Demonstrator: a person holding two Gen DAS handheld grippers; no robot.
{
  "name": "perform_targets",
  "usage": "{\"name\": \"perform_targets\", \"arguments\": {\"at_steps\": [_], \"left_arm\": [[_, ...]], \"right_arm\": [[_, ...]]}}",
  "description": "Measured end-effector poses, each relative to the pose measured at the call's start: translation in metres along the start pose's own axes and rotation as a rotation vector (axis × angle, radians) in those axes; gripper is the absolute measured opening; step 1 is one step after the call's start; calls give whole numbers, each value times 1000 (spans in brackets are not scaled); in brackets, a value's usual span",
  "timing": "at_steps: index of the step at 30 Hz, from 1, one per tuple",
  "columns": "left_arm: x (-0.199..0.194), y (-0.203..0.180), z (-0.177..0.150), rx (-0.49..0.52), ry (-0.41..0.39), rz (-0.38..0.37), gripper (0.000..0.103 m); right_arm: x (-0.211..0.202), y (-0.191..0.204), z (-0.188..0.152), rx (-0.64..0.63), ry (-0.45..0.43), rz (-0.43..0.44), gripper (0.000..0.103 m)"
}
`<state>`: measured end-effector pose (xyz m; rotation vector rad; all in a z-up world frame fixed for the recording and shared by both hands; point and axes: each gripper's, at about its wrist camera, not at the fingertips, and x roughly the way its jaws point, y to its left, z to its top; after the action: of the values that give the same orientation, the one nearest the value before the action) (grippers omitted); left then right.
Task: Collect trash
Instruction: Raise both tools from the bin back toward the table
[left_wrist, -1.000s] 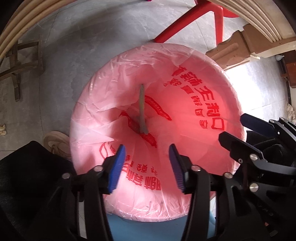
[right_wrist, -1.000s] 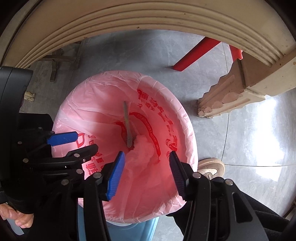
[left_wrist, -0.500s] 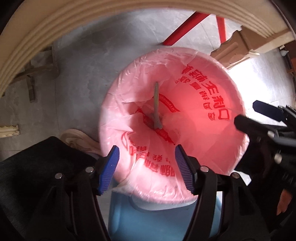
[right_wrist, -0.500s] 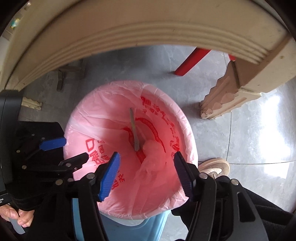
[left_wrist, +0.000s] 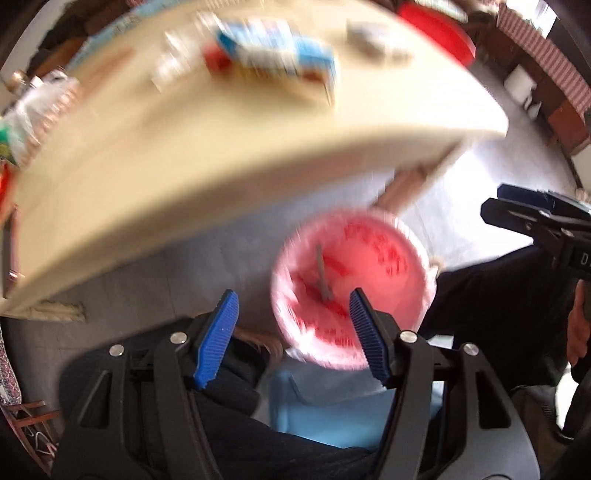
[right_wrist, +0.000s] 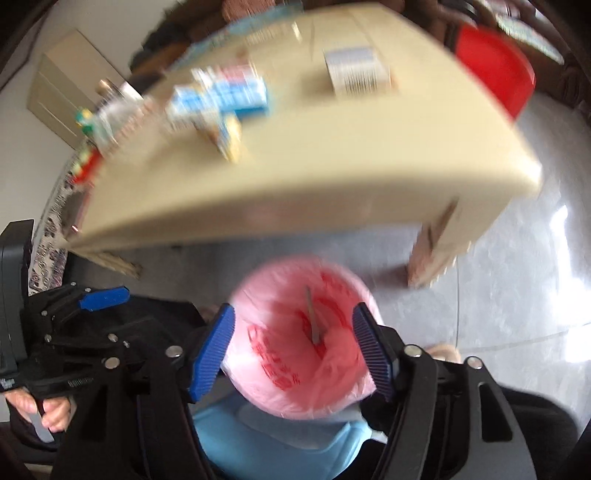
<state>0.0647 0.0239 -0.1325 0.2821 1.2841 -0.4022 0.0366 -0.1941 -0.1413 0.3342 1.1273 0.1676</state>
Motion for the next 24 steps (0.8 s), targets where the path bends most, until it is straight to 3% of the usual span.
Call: {"name": "perform_targets", "arguments": {"at_steps": [4,11,17,24], "left_arm": [[-48,23,32,-23,-62,-3,66],[-106,49,100,7,-131,77,66],[-117,68,146,-15,-117,72,67],[-94,79,179,-24,-60,50,67]], "right_arm": [[-46,10,36,-31,-76,29,76],[-90,21,101,-69,-124,11,76],[-102,20,143,-73,-139,-9,76],[-84,17,179,-80,-99,-15,76]]}}
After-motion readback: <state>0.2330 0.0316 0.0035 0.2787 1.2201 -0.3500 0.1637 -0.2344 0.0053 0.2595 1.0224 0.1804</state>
